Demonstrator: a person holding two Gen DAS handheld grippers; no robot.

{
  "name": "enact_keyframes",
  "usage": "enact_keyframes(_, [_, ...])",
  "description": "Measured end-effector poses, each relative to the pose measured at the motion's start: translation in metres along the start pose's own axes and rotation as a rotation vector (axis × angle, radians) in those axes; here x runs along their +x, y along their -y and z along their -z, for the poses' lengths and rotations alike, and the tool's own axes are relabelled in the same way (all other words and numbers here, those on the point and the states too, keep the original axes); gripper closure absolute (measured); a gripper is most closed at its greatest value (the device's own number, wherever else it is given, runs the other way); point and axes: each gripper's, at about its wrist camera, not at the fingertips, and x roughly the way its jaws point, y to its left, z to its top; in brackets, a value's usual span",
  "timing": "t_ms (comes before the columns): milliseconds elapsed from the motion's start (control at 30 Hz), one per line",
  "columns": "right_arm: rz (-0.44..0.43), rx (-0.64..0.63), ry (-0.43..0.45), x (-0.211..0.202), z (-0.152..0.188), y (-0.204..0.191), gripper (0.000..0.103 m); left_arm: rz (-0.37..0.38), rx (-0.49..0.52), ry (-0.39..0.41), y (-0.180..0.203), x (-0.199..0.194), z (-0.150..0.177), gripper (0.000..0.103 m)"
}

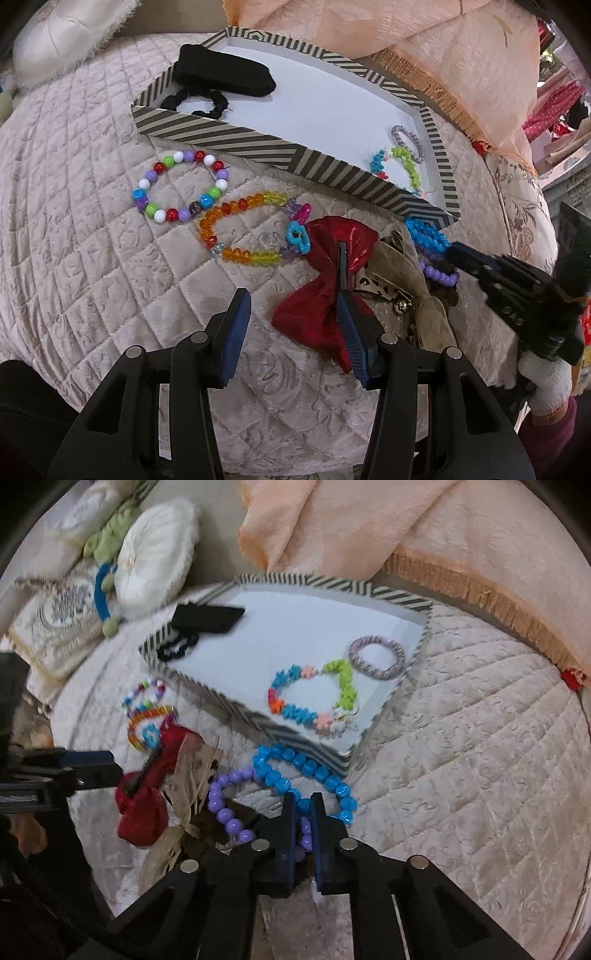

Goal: Organize jewelry
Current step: 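Move the left tool to the red bow while the right tool reaches the blue bead bracelet, then grasp the red satin bow with the left tool while the right tool grasps the blue bead bracelet, then carry the red bow over the tray with the left tool while the right tool carries the blue bracelet there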

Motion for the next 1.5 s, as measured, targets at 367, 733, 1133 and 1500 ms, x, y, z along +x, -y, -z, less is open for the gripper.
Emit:
enact_keyframes(367, [-0.024, 0.193, 0.013, 0.0, 0.004, 0.04, 0.095, 0.015, -0.003, 0.003, 0.003, -0.002, 0.003, 0.055])
enact_keyframes(733, [0.055, 0.1, -0.062, 0.033, -0.005, 0.024, 0.081, 0.033, 0.021, -0.019, 0.015, 0.012, 0.001, 0.047])
enact_keyframes(1133, [0.042, 0.158, 0.085, -0.011, 0.008, 0.035, 0.095, 0.045, 0.092, -0.006, 0.029, 0.025, 0.006, 0.089])
enact_keyframes(1500, [0.056, 0.13, 0.19, -0.074, -0.002, 0.021, 0.095, 0.088, 0.11, 0.113, 0.021, -0.039, 0.004, 0.09])
